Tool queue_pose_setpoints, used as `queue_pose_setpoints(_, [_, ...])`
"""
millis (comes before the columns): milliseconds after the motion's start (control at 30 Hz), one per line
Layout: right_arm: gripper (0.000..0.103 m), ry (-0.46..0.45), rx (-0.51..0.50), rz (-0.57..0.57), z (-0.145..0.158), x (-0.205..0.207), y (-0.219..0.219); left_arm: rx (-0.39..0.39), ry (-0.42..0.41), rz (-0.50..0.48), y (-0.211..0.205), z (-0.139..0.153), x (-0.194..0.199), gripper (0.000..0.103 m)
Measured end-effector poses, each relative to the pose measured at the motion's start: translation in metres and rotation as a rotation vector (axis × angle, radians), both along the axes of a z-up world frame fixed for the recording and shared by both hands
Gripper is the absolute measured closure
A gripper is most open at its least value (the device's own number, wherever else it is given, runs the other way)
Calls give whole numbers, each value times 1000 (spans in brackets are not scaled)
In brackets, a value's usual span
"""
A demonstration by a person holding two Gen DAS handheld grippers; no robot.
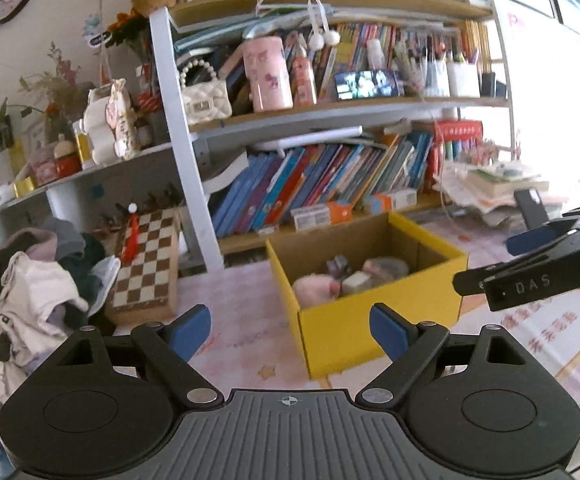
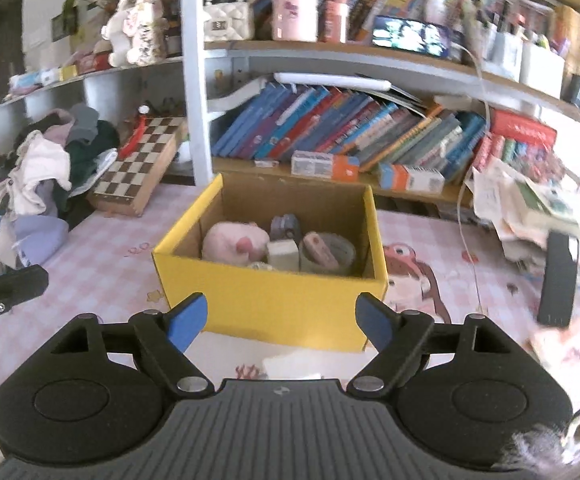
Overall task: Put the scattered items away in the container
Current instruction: 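Withdraw both tools from the box toward the two remaining white adapters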
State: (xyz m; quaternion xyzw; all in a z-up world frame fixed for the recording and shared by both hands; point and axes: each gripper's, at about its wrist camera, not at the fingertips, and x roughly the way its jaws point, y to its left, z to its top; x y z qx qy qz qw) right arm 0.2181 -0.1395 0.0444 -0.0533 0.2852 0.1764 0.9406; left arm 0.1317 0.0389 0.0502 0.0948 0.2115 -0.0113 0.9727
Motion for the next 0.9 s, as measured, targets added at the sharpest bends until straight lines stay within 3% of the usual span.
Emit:
queue_pose_setpoints(333, [22, 55, -36, -74, -47, -33, -6, -41, 101, -28, -15, -45, -7, 14])
queue_pose_setpoints(567, [20, 54, -12, -100, -65, -52, -16, -41, 126, -63, -27, -62, -11, 14])
queue_pose_setpoints(900, [20, 136, -98, -12, -90, -51, -2, -61, 191, -81, -29, -82, -11, 14])
